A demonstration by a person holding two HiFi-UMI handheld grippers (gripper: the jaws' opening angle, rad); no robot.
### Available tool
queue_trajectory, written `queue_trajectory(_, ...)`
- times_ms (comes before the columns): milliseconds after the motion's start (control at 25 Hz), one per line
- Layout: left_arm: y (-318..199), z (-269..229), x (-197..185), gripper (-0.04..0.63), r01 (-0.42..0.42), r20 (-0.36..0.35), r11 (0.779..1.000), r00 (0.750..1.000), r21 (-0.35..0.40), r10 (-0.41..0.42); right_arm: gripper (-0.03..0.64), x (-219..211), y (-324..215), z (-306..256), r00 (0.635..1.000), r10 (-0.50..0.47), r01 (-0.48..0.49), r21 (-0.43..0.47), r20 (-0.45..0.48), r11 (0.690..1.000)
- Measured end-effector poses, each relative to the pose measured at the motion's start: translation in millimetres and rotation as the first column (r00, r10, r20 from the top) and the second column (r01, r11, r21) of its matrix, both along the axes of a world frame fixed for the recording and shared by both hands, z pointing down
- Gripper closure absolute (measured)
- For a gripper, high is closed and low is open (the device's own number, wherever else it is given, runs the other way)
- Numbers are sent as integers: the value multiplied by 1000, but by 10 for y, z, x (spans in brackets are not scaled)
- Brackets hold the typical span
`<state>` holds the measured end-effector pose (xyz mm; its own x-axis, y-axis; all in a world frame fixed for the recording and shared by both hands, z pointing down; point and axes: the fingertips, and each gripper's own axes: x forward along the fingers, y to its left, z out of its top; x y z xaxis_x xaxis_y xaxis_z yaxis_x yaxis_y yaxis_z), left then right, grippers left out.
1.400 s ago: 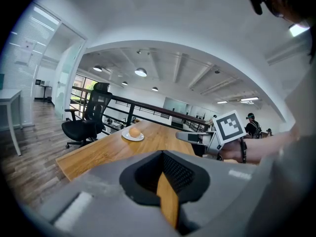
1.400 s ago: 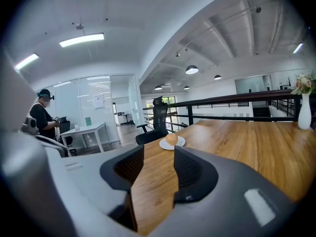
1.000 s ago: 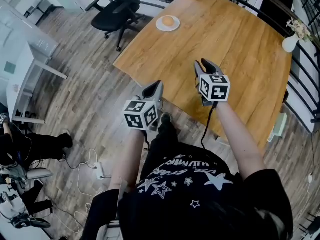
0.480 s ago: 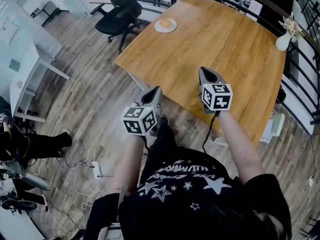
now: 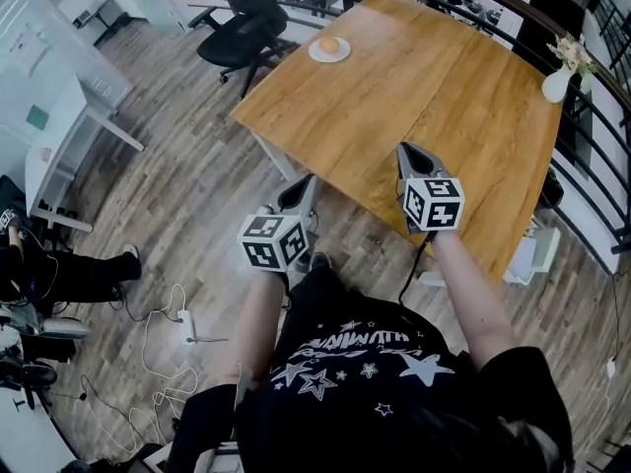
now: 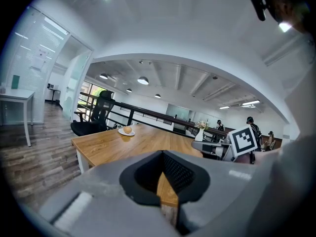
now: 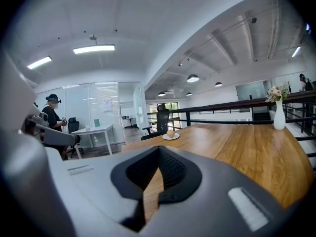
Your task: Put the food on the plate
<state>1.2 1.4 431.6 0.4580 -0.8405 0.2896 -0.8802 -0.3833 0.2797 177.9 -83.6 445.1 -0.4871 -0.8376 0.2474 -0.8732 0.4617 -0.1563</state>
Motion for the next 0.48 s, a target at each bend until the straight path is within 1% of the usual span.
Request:
queue_trajectory(80, 38, 12, 13, 594, 0, 0, 1000, 1000, -5, 0, 617, 12, 41, -4, 1000, -11, 11, -13, 2, 1000)
queue_trajectory(280, 57, 7, -32, 594, 12, 1, 1000, 1000, -4, -12, 617, -34, 148, 6, 996, -56, 56, -13, -63, 998)
queue_trajectory(480, 124, -20, -68, 594, 16, -1, 1000, 1000, -4, -16, 617, -65, 283, -8, 994, -73, 73, -10, -86, 997)
